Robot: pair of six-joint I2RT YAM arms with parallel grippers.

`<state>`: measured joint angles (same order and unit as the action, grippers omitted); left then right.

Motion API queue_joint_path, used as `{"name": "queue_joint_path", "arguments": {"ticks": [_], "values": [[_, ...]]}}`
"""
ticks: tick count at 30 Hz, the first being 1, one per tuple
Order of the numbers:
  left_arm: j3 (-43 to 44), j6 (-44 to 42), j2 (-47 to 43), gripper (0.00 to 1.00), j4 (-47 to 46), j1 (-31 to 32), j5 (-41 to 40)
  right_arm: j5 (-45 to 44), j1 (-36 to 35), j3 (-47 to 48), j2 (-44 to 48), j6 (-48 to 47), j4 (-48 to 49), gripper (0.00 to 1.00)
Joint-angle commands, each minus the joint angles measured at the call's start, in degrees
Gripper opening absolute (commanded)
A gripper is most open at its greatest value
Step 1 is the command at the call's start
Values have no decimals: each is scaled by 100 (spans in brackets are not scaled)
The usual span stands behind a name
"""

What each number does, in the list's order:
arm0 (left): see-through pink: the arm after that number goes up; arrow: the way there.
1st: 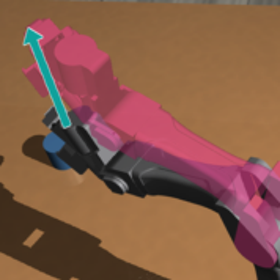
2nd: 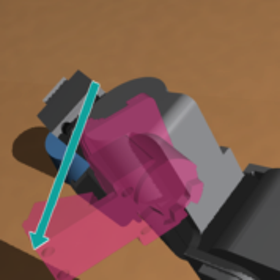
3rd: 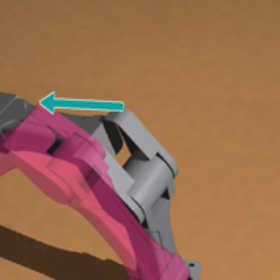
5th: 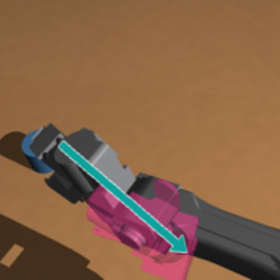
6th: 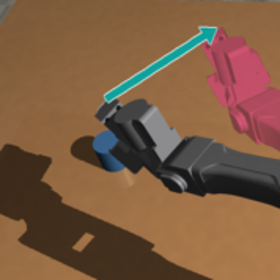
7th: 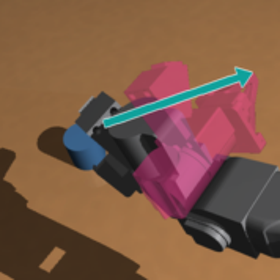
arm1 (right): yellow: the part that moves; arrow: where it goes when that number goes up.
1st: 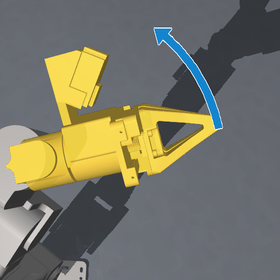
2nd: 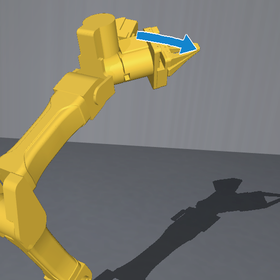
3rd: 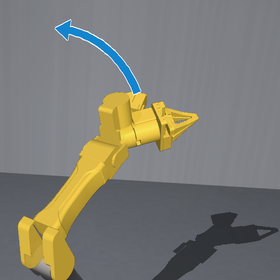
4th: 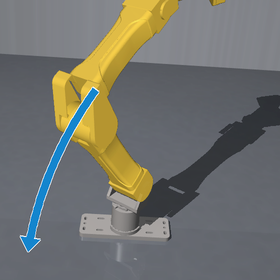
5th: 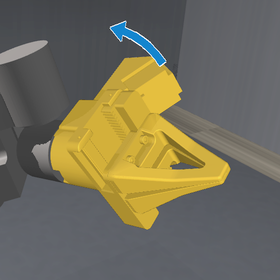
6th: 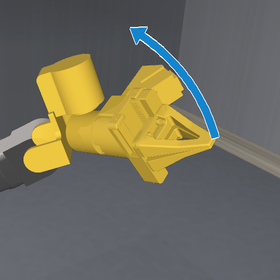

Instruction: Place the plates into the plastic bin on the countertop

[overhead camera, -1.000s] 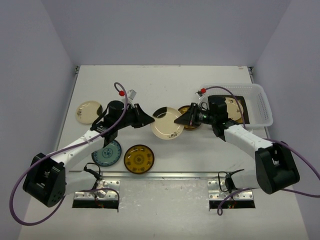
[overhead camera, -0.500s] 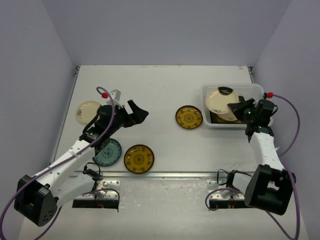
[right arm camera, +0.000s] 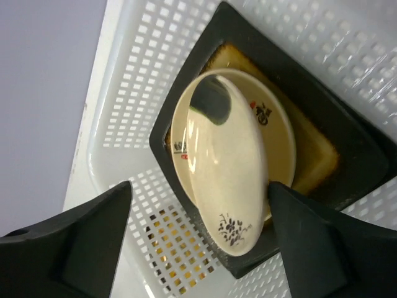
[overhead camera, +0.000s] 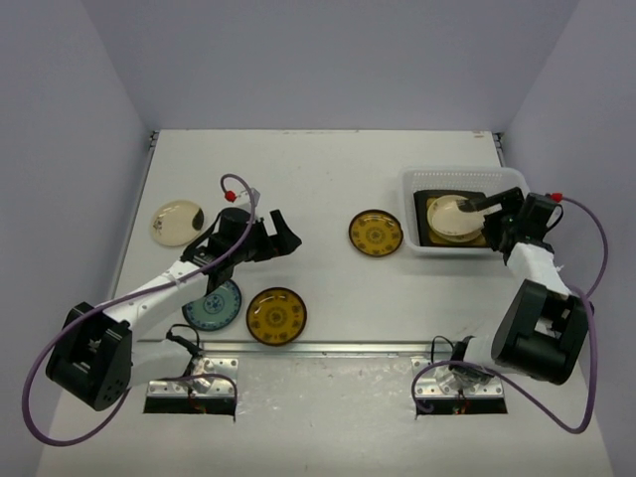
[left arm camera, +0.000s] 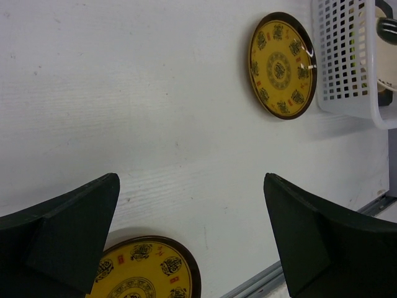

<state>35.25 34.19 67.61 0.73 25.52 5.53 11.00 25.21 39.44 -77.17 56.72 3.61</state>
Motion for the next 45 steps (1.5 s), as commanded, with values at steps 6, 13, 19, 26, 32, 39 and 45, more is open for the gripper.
{"name": "queue_joint_path", "arguments": {"ticks": [6, 13, 19, 26, 32, 39, 45], "values": [[719, -71, 1159, 100, -593, 164, 441, -765, -323, 793, 373, -1286, -1734, 99], [1841, -82, 2524, 100, -690, 484, 602, 66, -850, 560, 1085, -1587, -1752, 99], [3094, -165, 4121, 100, -572, 567, 819, 2280, -1406, 284, 1709, -1816, -1447, 99], [4140, -137, 5508, 85, -547, 564, 1331, 2652, -1418, -386, 2496, -1525, -1254, 99], [4543, 1, 6173, 63, -599, 574, 1589, 2618, -1423, -622, 2971, -1501, -1255, 99], [4636, 51, 6538, 18, -549, 572, 1640, 2458, -1418, -620, 2965, -1645, -1353, 99], [4158, 119, 6051, 0, -872, 562, 1473, 3128, -1423, -885, 2774, -1344, -696, 99]]}}
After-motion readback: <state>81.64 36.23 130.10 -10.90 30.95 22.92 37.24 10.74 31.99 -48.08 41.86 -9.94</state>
